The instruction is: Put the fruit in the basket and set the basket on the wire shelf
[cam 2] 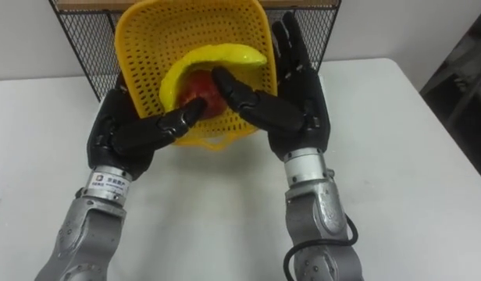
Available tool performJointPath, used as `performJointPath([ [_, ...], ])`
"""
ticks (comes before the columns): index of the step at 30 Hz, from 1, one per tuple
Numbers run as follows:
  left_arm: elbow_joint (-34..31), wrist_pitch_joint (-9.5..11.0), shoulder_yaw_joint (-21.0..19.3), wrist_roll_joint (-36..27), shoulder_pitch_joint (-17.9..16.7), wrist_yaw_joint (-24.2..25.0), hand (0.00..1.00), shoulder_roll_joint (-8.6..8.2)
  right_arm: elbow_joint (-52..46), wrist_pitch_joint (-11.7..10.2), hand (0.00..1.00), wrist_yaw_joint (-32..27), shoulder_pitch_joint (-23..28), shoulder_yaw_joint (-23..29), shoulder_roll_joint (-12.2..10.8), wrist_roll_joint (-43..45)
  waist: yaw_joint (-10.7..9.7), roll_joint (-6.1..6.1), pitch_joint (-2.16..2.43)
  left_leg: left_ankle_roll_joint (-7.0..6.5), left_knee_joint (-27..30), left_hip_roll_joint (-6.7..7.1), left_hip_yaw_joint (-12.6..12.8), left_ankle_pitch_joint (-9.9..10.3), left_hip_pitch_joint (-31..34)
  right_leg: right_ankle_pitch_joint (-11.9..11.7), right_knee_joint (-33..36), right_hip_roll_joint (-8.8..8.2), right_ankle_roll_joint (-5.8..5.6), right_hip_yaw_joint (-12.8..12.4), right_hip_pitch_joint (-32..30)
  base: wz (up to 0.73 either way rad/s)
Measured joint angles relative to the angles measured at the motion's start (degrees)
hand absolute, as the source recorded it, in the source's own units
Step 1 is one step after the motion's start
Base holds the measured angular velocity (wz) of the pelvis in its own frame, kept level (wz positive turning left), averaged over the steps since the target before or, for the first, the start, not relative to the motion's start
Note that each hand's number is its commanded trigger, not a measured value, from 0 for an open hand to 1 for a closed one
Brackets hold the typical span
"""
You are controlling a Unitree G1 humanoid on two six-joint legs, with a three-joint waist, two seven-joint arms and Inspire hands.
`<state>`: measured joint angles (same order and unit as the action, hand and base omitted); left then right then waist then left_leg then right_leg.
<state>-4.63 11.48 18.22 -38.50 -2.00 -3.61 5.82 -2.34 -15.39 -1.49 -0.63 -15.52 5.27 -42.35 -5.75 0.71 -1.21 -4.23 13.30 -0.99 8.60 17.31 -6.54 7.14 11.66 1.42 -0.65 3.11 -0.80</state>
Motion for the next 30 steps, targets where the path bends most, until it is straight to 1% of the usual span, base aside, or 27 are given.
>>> performJointPath([
  [1, 0.44, -0.60, 0.00, 0.32, 0.00, 0.00, 0.00, 0.37, 0.26, 0.59, 0.00, -0.32, 0.66, -0.02, 0.08, -0.08, 0.26, 0.00, 0.00, 0.01, -0.01, -0.06, 0.29, -0.01, -0.06, -0.02, -0.01, 0.08, 0.04, -0.22, -0.02, -0.07],
  [2, 0.70, -0.83, 0.02, 0.44, 0.00, 0.01, 0.00, 0.45, 0.42, 0.72, 0.00, -0.34, 1.09, -0.09, 0.09, -0.19, 0.40, 0.00, 0.00, 0.01, -0.01, -0.10, 0.46, -0.01, -0.09, -0.04, -0.01, 0.15, 0.06, -0.40, -0.03, -0.12],
  [3, 1.38, -1.33, 0.02, 0.42, 0.00, 0.01, 0.00, 0.46, 0.64, 1.34, 0.00, -0.44, 1.83, -0.13, 0.11, -0.34, 0.73, 0.00, 0.00, 0.01, -0.01, -0.14, 0.68, -0.01, -0.09, -0.08, -0.02, 0.27, 0.11, -0.77, -0.15, -0.11],
  [5, 2.34, -2.14, 0.02, 0.42, 0.00, 0.01, 0.00, 0.68, 1.73, 2.12, 0.00, -0.44, 2.17, -0.10, 0.09, -0.40, 0.74, 0.01, -0.01, 0.01, 0.00, -0.22, 0.57, -0.01, 0.02, -0.22, -0.10, 0.29, 0.21, -0.69, -0.23, -0.07],
  [7, 3.20, -2.82, 0.30, 0.53, -0.01, 0.05, 0.00, 1.48, 3.58, 2.51, 0.00, -0.39, 2.16, -0.16, 0.03, -0.39, 0.81, 0.01, 0.00, 0.02, 0.00, -0.30, 0.65, -0.01, 0.00, -0.25, -0.11, 0.35, 0.26, -0.70, -0.25, 0.00],
  [8, 3.34, -2.84, 0.40, 0.69, -0.01, 0.07, 0.00, 1.60, 4.19, 2.57, 0.00, -0.39, 2.18, -0.21, -0.03, -0.37, 0.89, 0.02, 0.00, 0.02, 0.00, -0.32, 0.69, -0.01, -0.01, -0.26, -0.11, 0.38, 0.27, -0.71, -0.25, 0.00],
  [11, 3.73, -2.89, 0.53, 2.38, -0.02, 0.11, 0.00, 1.72, 6.56, 3.64, 0.00, -0.43, 2.53, -0.42, -0.22, -0.30, 1.22, 0.04, 0.00, 0.03, 0.00, -0.36, 0.76, -0.02, 0.05, -0.27, -0.11, 0.44, 0.28, -0.71, -0.33, 0.00],
  [16, 5.35, -2.92, 0.95, 2.72, -0.48, 0.43, 0.00, 1.92, 9.48, 4.23, 0.00, -0.43, 3.85, -1.19, -0.26, -2.76, 1.40, 0.23, 0.06, 0.03, 0.05, -0.35, 0.69, -0.02, -0.11, -0.28, -0.13, 0.46, 0.31, -0.77, -0.20, 0.00],
  [18, 5.35, -3.05, 1.21, 2.72, -1.02, 0.51, 0.00, 1.91, 9.91, 4.30, 0.00, -0.43, 4.28, -1.23, -0.27, -3.04, 1.37, 0.36, 0.13, 0.03, 0.04, -0.35, 0.70, -0.02, -0.12, -0.28, -0.12, 0.44, 0.31, -0.77, -0.20, 0.00],
  [20, 5.35, -3.69, 1.14, 2.67, -1.15, 0.66, 0.00, 1.92, 10.04, 4.38, 0.00, -0.43, 4.67, -1.25, -0.24, -3.15, 1.44, 0.37, 0.14, 0.05, 0.01, -0.35, 0.84, -0.03, -0.19, -0.28, -0.09, 0.46, 0.31, -0.83, -0.21, 0.00],
  [22, 5.35, -3.94, 1.15, 2.63, -1.50, 0.76, 0.00, 1.95, 10.05, 4.48, 0.00, -0.43, 5.09, -1.36, -0.22, -3.17, 1.63, 0.41, 0.17, 0.31, -0.24, -0.34, 1.10, -0.18, -0.41, -0.29, -0.05, 0.55, 0.32, -1.43, -0.21, -0.06],
  [27, 5.35, -3.97, 1.39, 2.67, -2.74, 1.80, 0.00, 1.91, 10.38, 4.49, 0.00, -0.43, 6.01, -1.42, -0.23, -4.76, 1.57, 0.67, 0.33, 0.43, -0.66, -0.36, 1.06, -0.26, -0.61, -0.33, -0.05, 0.62, 0.39, -1.32, -0.21, -0.01],
  [30, 5.35, -3.97, 1.55, 2.65, -2.87, 1.86, 0.00, 1.91, 10.39, 4.50, 0.00, -0.43, 6.51, -1.45, -0.22, -4.92, 1.65, 0.76, 0.39, 0.45, -0.66, -0.37, 1.06, -0.27, -0.61, -0.38, 0.01, 0.62, 0.46, -1.35, -0.24, 0.00],
])
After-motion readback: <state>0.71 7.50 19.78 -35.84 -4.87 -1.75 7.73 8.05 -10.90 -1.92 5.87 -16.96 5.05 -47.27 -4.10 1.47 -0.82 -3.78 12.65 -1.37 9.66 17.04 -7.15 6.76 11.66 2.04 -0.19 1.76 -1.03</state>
